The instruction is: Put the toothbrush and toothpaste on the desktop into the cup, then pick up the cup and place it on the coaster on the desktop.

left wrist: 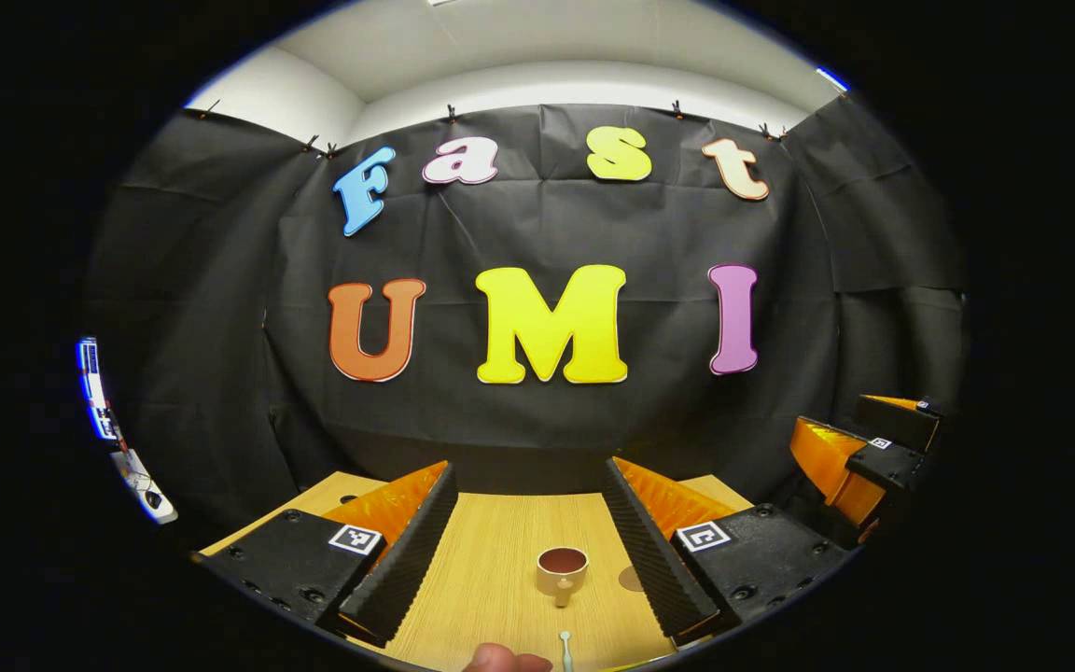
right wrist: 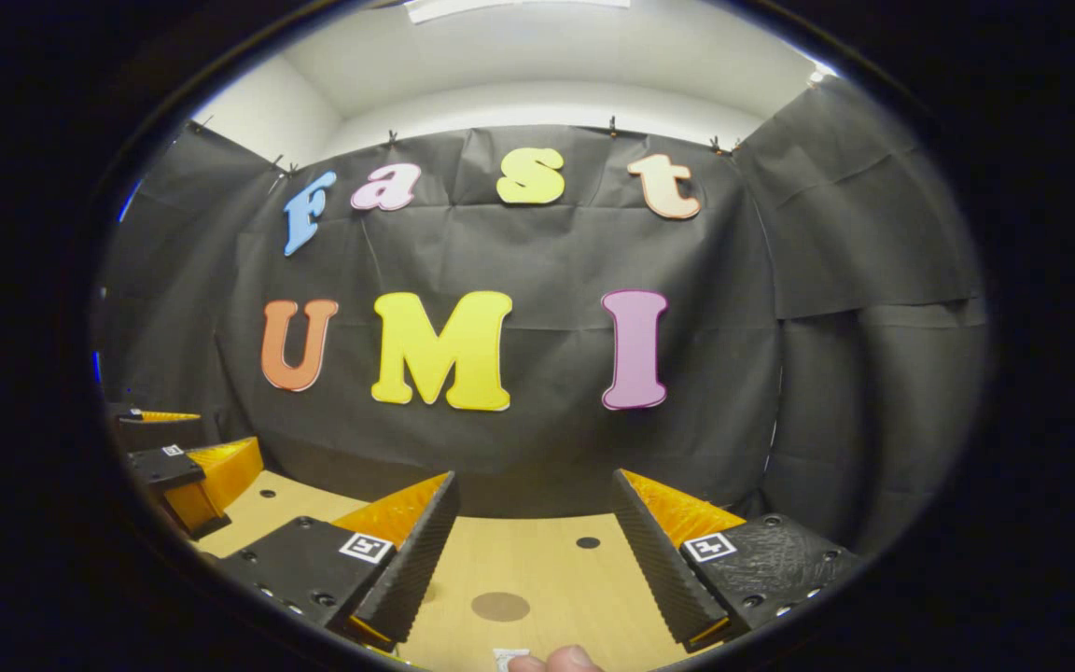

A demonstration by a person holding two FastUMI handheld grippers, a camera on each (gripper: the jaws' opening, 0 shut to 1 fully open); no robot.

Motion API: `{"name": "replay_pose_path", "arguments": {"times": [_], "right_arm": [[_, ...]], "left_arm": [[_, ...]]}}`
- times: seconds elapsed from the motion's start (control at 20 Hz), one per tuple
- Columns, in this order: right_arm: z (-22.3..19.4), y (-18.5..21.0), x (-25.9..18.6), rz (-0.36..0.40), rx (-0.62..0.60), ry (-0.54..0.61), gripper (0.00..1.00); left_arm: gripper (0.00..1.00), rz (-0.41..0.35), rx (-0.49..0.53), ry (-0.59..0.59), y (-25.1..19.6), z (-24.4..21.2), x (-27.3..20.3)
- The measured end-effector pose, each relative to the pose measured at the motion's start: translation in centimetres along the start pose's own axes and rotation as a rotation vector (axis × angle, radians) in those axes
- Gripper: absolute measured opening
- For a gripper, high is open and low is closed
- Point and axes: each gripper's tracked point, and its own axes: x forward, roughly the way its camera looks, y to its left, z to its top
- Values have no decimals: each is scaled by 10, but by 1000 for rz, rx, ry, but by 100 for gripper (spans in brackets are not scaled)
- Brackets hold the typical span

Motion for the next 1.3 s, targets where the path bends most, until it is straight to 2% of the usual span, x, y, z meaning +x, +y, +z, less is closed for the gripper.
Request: {"name": "replay_pose_path", "arguments": {"times": [0.8,1.1,1.3], "right_arm": [[-4,-9,15,-3,0,19,97],[-43,-9,16,26,-5,146,97],[-81,-10,12,52,-20,240,97]], "left_arm": [[98,11,-5,26,-6,-9,9],[99,-11,5,158,-14,-55,9],[99,-35,-11,313,-20,-109,-2]]}}
